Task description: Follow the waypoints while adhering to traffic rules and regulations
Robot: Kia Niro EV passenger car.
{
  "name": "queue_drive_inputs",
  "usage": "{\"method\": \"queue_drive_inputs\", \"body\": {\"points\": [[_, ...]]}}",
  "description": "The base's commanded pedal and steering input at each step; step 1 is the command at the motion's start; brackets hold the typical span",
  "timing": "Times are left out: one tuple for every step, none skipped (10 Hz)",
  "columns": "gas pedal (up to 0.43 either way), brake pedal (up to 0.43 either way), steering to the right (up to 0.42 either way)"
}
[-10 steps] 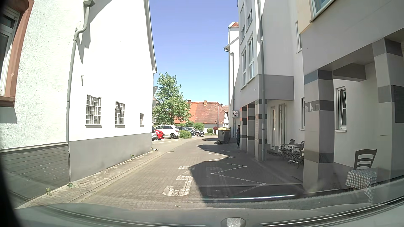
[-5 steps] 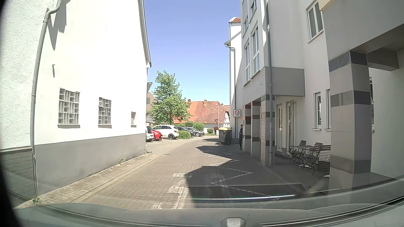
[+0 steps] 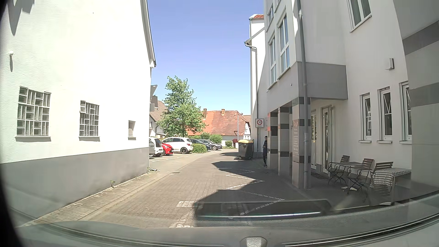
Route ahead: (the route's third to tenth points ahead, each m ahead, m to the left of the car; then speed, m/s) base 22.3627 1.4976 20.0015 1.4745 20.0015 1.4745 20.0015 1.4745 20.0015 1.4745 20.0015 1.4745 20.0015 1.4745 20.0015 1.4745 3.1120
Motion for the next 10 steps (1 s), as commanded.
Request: {"method": "queue_drive_inputs", "body": {"points": [[0.020, 0.030, -0.002], [0.008, 0.030, -0.002], [0.008, 0.030, -0.003], [0.008, 0.030, -0.005], [0.008, 0.030, -0.007], [0.008, 0.030, -0.008], [0.008, 0.030, -0.008], [0.008, 0.030, -0.012], [0.008, 0.030, -0.019], [0.008, 0.030, -0.026]]}}
